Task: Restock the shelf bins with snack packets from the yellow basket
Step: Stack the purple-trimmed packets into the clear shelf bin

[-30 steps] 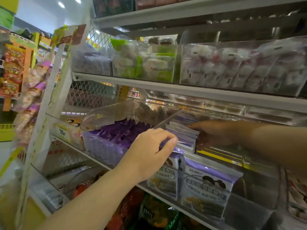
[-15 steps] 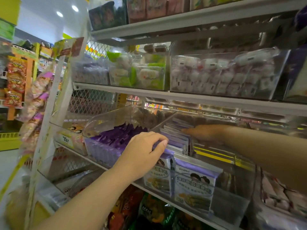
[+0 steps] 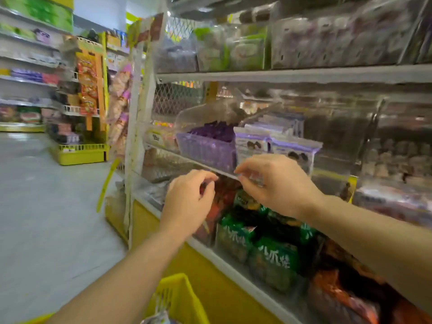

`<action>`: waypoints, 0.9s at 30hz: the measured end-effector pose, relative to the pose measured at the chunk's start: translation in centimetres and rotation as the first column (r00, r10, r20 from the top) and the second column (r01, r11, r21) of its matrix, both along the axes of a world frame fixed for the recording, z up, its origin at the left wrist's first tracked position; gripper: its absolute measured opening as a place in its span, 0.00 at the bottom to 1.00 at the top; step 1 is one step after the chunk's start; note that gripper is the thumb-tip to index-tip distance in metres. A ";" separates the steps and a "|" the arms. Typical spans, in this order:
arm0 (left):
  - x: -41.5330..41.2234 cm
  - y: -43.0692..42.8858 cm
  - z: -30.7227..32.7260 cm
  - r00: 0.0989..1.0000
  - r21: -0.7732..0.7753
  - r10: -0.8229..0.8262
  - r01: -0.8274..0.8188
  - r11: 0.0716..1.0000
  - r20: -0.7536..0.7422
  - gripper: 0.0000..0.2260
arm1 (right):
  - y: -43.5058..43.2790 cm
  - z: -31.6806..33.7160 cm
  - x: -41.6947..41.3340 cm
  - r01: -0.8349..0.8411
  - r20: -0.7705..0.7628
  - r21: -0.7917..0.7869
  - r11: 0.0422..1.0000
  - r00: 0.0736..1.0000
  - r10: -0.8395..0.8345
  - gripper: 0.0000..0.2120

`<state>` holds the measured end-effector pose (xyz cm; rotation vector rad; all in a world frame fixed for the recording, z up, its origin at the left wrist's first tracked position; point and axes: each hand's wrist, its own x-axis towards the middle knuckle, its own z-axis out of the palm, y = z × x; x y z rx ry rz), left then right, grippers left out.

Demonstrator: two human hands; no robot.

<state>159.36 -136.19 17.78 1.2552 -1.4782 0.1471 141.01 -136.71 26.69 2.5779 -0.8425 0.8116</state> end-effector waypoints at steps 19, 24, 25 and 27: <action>8.0 5.0 -34.3 0.931 0.802 0.320 -0.052 0.595 -0.178 0.10 | -2.0 -41.0 10.0 0.237 -0.294 0.839 0.489 0.955 0.042 0.22; 7.3 4.2 -39.0 0.889 0.872 0.354 0.095 0.480 -0.291 0.15 | -3.4 -46.0 12.3 0.211 -0.201 0.911 0.355 0.977 -0.066 0.29; 7.1 4.1 -39.5 0.881 0.875 0.360 0.112 0.470 -0.306 0.15 | -3.5 -46.6 12.7 0.216 -0.196 0.915 0.341 0.976 -0.093 0.30; 6.8 3.9 -40.2 0.859 0.873 0.389 0.123 0.472 -0.332 0.15 | -3.6 -47.6 13.4 0.220 -0.182 0.925 0.309 0.972 -0.146 0.32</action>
